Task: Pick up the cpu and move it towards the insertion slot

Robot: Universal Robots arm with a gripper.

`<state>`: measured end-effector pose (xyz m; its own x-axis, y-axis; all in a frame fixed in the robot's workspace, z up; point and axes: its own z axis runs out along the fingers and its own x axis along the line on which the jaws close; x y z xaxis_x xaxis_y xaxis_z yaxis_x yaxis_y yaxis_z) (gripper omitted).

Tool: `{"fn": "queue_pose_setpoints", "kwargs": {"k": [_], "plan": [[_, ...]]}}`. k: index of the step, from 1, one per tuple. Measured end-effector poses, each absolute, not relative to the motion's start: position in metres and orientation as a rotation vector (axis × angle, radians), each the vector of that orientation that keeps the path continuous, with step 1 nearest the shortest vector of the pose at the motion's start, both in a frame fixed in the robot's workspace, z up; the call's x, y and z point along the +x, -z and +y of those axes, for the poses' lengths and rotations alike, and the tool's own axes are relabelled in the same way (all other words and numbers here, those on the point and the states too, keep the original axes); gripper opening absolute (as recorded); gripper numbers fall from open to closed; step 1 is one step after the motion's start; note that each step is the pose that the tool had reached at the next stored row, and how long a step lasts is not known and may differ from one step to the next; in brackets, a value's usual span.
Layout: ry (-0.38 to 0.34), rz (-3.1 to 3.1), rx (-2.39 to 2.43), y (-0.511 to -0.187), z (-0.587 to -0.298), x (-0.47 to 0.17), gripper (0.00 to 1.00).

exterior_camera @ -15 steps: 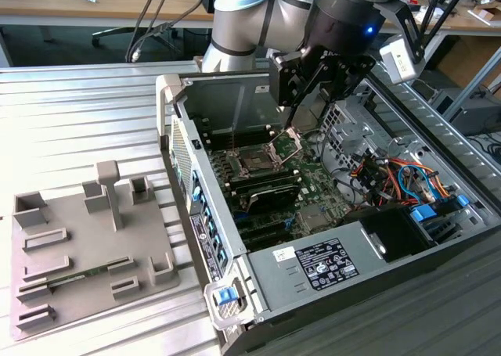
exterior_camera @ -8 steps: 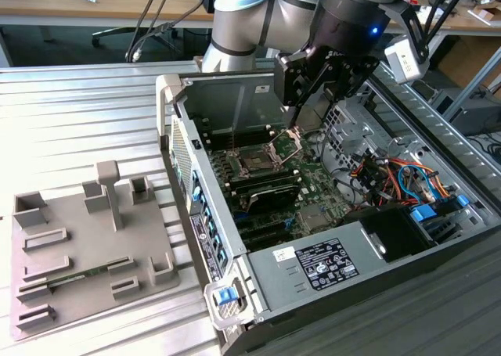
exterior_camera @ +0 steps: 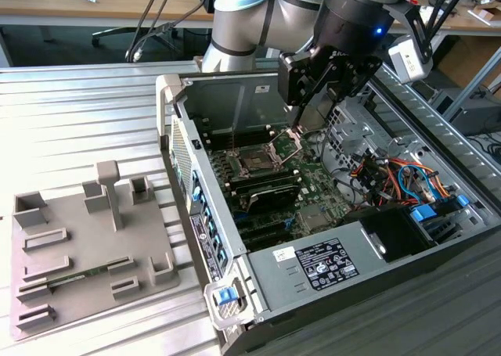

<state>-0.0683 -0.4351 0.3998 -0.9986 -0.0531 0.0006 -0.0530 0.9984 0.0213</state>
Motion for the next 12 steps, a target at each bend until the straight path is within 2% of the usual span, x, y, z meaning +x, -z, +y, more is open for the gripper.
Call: {"fn": "queue_pose_setpoints", "kwargs": {"k": [12], "plan": [[0.033, -3.139, 0.083, -0.3996, -0.4351, -0.0576, 0.55]]}}
